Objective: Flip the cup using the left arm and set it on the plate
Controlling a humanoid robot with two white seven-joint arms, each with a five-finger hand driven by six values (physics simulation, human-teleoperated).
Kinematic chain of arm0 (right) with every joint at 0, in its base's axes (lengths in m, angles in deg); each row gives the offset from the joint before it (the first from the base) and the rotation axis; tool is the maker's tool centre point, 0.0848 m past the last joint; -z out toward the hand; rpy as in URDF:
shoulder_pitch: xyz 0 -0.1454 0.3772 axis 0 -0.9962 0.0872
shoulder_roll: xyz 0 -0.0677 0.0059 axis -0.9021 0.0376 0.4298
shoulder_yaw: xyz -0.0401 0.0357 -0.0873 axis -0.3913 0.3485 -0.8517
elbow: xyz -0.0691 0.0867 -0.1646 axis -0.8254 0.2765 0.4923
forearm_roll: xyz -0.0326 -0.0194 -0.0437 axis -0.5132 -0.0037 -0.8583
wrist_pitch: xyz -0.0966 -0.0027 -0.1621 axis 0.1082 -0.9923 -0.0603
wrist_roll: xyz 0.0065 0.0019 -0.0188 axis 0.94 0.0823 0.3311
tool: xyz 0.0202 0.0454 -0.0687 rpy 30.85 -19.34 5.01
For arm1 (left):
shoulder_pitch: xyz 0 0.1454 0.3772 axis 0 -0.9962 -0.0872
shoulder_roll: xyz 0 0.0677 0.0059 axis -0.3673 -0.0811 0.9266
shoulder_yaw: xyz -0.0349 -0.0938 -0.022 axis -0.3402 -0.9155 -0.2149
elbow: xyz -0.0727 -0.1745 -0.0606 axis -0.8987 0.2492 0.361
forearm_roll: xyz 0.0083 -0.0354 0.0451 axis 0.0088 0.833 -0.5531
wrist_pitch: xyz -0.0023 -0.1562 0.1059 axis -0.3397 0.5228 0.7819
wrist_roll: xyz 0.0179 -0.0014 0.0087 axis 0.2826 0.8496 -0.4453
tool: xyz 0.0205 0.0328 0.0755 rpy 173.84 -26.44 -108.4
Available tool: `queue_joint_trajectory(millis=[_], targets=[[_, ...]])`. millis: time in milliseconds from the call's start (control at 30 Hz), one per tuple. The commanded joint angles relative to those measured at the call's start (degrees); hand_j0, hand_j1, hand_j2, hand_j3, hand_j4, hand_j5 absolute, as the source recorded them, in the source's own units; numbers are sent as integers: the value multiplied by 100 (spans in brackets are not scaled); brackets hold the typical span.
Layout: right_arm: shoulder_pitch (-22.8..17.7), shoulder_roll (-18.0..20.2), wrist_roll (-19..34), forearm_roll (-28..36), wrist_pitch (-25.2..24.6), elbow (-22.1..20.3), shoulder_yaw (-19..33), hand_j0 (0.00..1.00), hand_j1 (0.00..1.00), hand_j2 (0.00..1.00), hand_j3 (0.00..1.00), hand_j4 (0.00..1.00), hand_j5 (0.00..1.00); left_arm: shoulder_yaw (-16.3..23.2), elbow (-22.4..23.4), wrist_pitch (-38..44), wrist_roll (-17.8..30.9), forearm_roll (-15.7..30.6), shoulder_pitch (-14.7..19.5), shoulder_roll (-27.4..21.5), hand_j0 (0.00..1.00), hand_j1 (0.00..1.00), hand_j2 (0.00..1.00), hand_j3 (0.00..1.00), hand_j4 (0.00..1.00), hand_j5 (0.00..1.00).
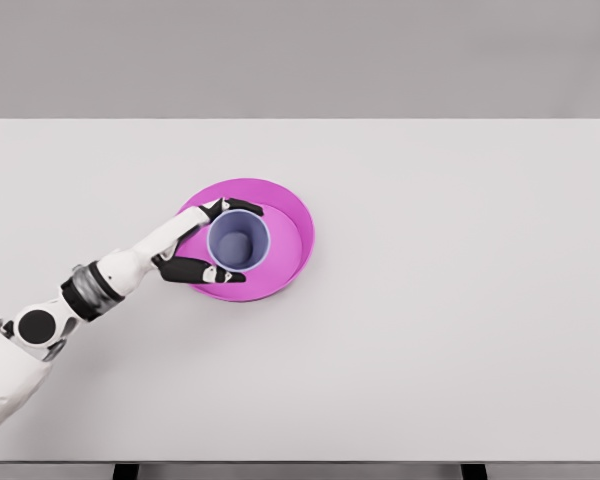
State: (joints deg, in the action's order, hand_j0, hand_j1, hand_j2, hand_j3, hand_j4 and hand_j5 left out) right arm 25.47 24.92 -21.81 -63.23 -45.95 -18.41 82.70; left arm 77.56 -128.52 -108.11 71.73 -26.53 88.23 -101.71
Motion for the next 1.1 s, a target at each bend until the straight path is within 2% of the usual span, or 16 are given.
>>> queue_joint_trajectory(millis=[0, 67, 133, 267, 867, 967, 1000, 1067], targets=[[0, 0, -1, 0, 0, 0, 0, 100, 100, 100, 100, 100, 100, 35, -2, 5, -1, 165, 0, 3, 73, 73, 73, 73, 73, 73], [0, 0, -1, 0, 0, 0, 0, 100, 100, 100, 100, 100, 100, 43, 42, 5, 8, 165, 61, 12, 73, 73, 73, 73, 73, 73], [0, 0, -1, 0, 0, 0, 0, 100, 100, 100, 100, 100, 100, 263, 331, 5, 17, 183, 281, 12, 73, 73, 73, 73, 73, 73], [0, 0, -1, 0, 0, 0, 0, 100, 100, 100, 100, 100, 100, 342, 587, 5, 25, 174, 404, 196, 73, 73, 73, 73, 73, 73], [0, 0, -1, 0, 0, 0, 0, 100, 100, 100, 100, 100, 100, 694, 631, 5, 17, 306, 501, 205, 75, 75, 75, 75, 75, 75], [0, 0, -1, 0, 0, 0, 0, 100, 100, 100, 100, 100, 100, 694, 640, 5, 17, 306, 501, 240, 81, 81, 81, 81, 81, 81], [0, 0, -1, 0, 0, 0, 0, 100, 100, 100, 100, 100, 100, 694, 640, 5, 17, 306, 510, 240, 87, 87, 87, 87, 87, 87], [0, 0, -1, 0, 0, 0, 0, 100, 100, 100, 100, 100, 100, 694, 640, 5, 8, 306, 510, 240, 90, 90, 90, 90, 90, 90]])
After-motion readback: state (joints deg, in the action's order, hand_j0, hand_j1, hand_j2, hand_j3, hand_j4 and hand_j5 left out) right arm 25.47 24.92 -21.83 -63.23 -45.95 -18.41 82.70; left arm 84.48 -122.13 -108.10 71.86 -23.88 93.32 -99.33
